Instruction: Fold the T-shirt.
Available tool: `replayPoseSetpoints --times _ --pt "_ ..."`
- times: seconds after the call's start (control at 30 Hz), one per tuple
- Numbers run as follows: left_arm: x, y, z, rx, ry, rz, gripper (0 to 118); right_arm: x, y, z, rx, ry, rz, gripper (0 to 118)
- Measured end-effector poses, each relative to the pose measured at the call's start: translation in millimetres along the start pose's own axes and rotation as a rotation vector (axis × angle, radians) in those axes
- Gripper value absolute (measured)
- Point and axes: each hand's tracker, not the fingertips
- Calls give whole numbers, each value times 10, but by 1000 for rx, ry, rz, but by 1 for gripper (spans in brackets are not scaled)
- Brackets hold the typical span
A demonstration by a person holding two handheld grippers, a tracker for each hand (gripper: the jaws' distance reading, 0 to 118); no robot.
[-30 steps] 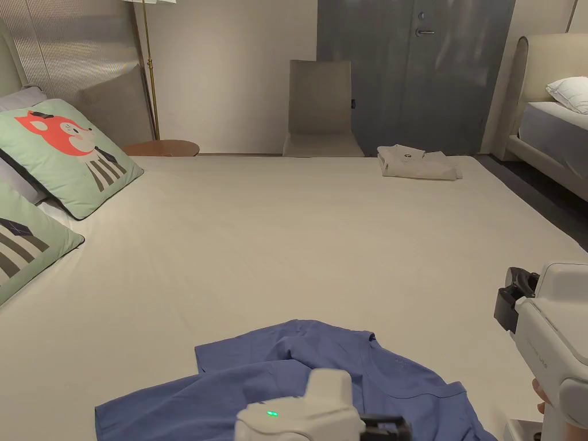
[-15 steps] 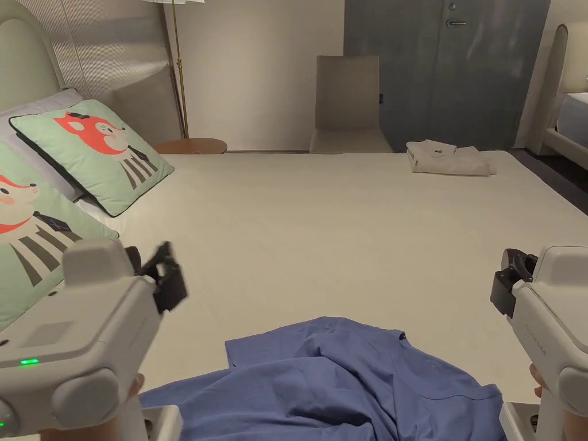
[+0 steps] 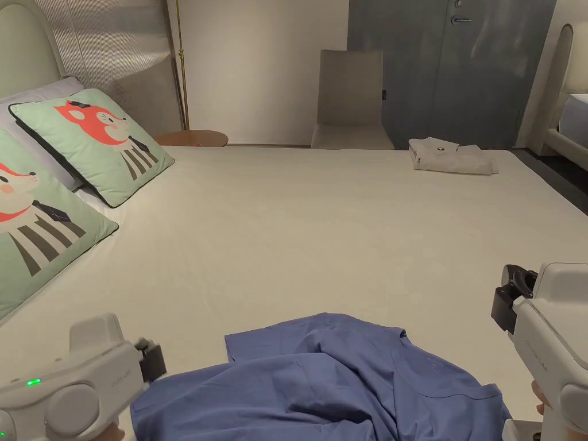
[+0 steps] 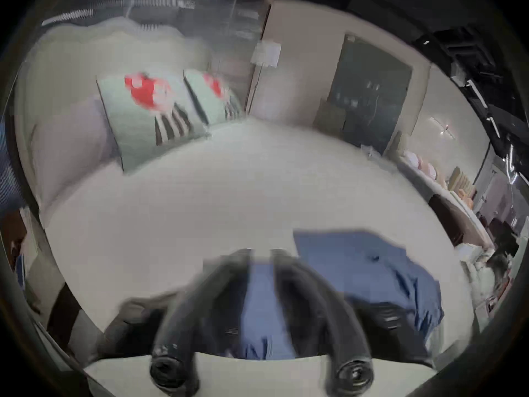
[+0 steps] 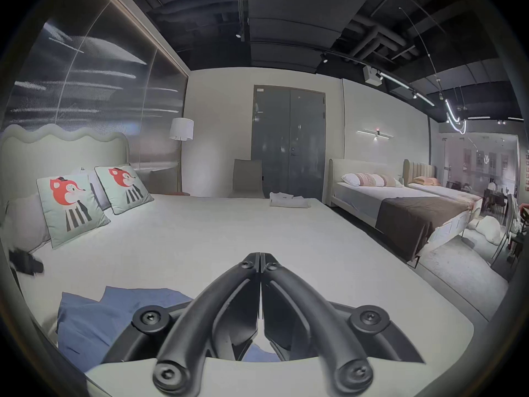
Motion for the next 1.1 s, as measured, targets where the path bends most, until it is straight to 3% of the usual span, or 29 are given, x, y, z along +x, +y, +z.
replayPoseSetpoints --times 0.03,0.07,0.1,0.13,0.23,0.33,0.4,0.5,0.53,0.63,0.67,0.8,0.87,0.9,0.93,0.97,1.0,1.1 --pt "-30 -104 -81 -61 -2 16 74 10 -24 -5 -7 -3 -3 1" --pt "-61 -214 -178 -117 -5 33 103 21 -57 -6 -16 -6 -2 1" --pt "-80 -324 -253 -164 -11 50 112 28 -88 -11 -25 -9 0 1" --pt "-91 -415 -301 -187 -37 65 104 35 -118 -16 -34 -11 3 1" --pt "-38 -632 -359 -229 -9 74 101 50 -217 -23 -65 -17 11 1" --pt "31 -763 -389 -273 -31 54 85 65 -327 -55 -103 -26 14 1" --pt "145 -816 -381 -265 10 -6 43 80 -414 -87 -148 -32 15 1" --pt "187 -796 -335 -245 5 -62 26 111 -559 -166 -247 -49 26 3" --pt "177 -774 -308 -240 -5 -56 14 128 -615 -211 -291 -47 21 22" --pt "143 -711 -225 -216 -48 -31 13 213 -856 -394 -477 -17 -18 109" --pt "156 -697 -186 -206 -53 -32 13 224 -956 -447 -545 -21 -16 114" --pt "183 -637 -49 -171 -76 -41 13 231 -1314 -587 -725 -51 35 108" --pt "193 -603 5 -154 -92 -39 13 229 -1427 -573 -761 -12 26 78" --pt "196 -582 34 -149 -97 -36 13 242 -1425 -546 -750 23 -16 66" --pt "197 -555 68 -142 -105 -32 13 269 -1373 -502 -713 65 -86 48" --pt "197 -520 90 -135 -113 -31 13 273 -1292 -468 -682 43 -80 19" --pt "200 -475 119 -129 -120 -35 13 273 -1214 -435 -648 59 -68 7" --pt "208 -271 249 -63 -136 -43 13 320 -845 -313 -487 33 -49 6"
